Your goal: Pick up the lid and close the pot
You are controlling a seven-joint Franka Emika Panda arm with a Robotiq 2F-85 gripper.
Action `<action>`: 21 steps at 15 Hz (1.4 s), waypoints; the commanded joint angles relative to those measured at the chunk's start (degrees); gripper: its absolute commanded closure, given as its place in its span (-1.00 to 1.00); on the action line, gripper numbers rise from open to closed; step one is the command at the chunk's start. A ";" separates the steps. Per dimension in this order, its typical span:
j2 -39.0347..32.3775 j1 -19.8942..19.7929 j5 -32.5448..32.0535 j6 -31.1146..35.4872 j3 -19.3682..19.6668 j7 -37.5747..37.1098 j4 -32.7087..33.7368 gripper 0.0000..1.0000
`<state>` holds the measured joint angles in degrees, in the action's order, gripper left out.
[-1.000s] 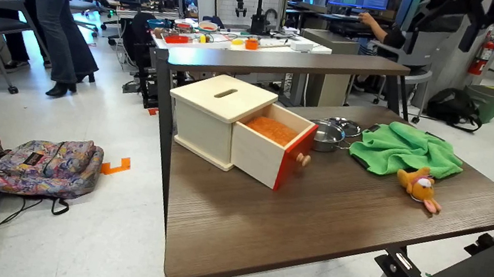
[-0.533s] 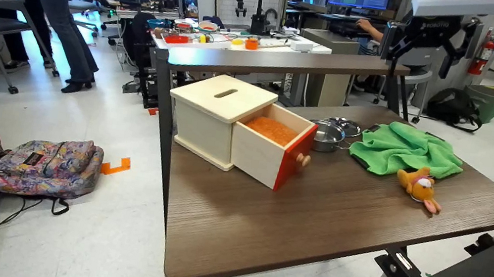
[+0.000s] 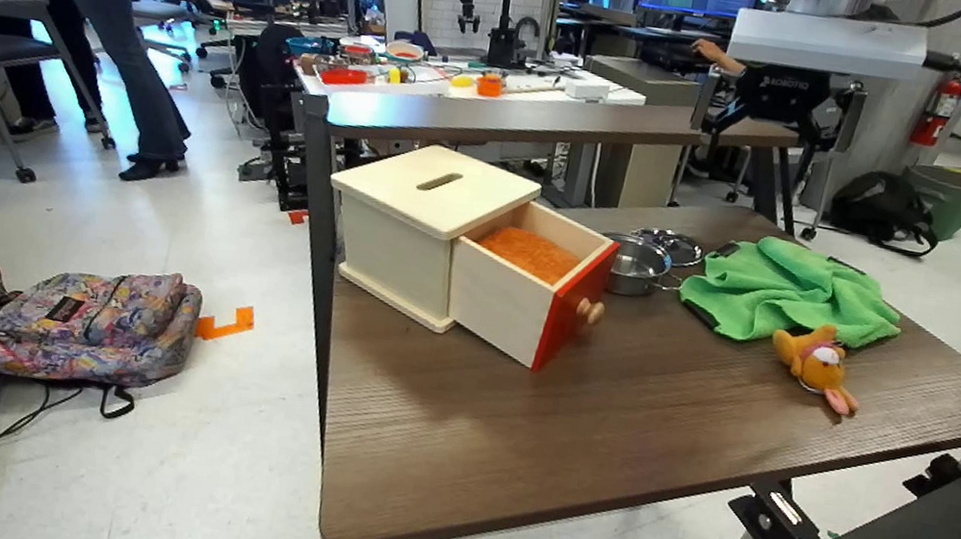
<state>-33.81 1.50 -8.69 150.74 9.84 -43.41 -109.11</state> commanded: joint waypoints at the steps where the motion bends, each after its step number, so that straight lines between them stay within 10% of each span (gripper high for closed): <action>1: -4.00 -1.19 6.37 0.90 -0.53 1.49 4.71 -1.00; 21: -16.86 -1.99 15.91 -0.60 -2.57 6.57 15.87 -1.00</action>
<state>-48.32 0.58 4.73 150.73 8.43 -39.26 -96.53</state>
